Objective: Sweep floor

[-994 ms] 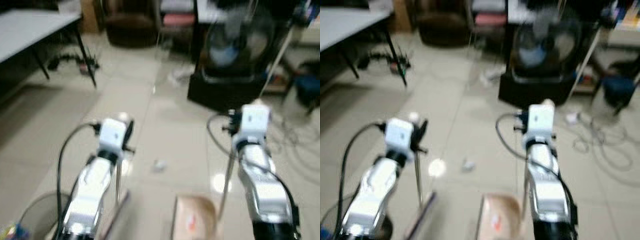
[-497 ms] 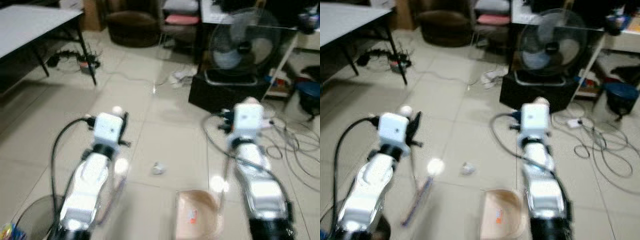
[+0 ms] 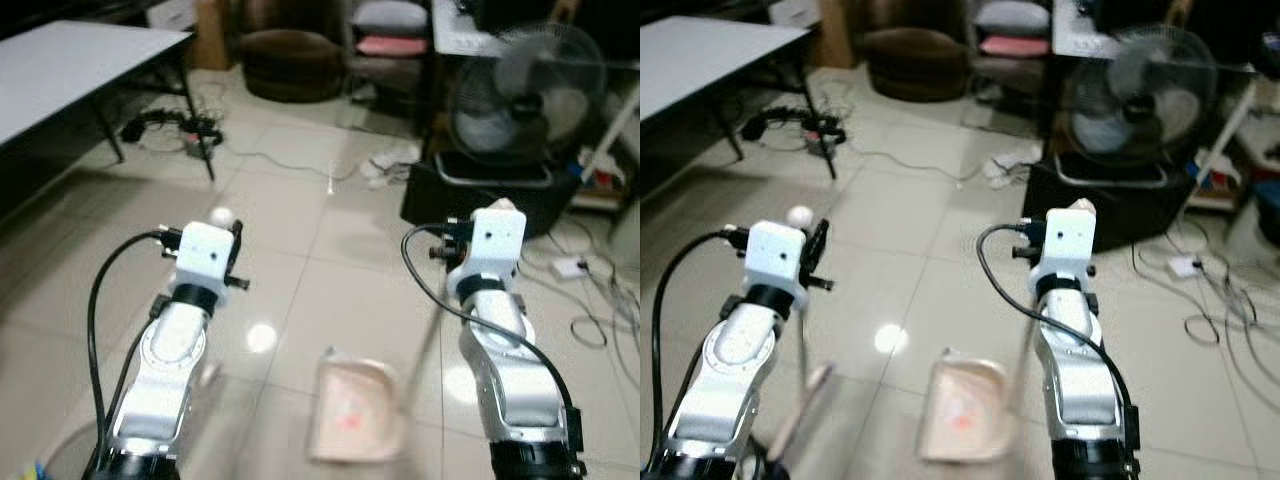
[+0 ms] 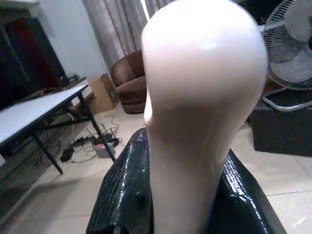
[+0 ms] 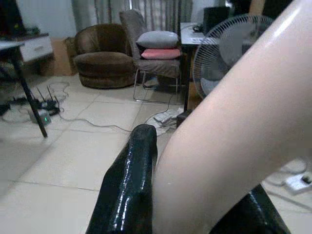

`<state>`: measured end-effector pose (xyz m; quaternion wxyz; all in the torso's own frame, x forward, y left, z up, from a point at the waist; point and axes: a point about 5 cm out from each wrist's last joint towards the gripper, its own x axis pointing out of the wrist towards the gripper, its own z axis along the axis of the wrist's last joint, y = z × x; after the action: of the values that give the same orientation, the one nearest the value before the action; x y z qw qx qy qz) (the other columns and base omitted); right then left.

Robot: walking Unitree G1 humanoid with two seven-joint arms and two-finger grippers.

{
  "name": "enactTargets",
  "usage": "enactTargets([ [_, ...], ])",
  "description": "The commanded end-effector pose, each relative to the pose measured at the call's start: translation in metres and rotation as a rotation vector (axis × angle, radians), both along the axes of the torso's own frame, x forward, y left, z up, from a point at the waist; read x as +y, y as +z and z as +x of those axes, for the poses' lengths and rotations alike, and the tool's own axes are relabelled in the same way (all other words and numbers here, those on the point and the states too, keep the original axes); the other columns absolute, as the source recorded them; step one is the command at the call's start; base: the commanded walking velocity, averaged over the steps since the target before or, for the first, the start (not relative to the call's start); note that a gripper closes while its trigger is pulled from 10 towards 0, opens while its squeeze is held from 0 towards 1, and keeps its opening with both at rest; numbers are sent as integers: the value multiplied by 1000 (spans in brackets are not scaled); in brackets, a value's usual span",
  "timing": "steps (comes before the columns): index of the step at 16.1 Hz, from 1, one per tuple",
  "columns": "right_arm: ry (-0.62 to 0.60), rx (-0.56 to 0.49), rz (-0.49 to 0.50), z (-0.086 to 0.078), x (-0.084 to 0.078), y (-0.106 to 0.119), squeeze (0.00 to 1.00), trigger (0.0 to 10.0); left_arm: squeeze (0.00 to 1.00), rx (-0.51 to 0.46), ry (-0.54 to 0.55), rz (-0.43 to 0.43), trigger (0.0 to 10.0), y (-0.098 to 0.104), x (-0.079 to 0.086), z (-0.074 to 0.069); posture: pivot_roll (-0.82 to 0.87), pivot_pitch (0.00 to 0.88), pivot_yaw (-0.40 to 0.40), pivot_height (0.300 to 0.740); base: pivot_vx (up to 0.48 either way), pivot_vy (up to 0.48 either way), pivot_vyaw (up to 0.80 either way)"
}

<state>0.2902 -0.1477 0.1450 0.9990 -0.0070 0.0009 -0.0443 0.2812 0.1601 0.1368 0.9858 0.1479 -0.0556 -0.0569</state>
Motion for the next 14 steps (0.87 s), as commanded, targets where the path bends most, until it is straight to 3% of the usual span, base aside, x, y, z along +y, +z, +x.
enactTargets([
  [1,-41,-25,-24,-1,-10,6,0,10000,0,-48,-20,-9,10000,12,-8,3,-63,1,46,740,428,0,-550],
  [5,-52,-25,-25,-2,-12,6,0,10000,0,-44,-25,-10,10000,11,-8,3,-63,4,52,740,425,0,-739],
  [11,-14,-42,-28,1,-8,9,0,10000,0,-45,-8,-11,10000,11,-6,4,-63,4,56,740,426,0,0],
  [14,43,-28,-82,2,-3,9,0,10000,0,-46,0,-11,10000,12,-3,5,-61,6,56,740,426,0,208],
])
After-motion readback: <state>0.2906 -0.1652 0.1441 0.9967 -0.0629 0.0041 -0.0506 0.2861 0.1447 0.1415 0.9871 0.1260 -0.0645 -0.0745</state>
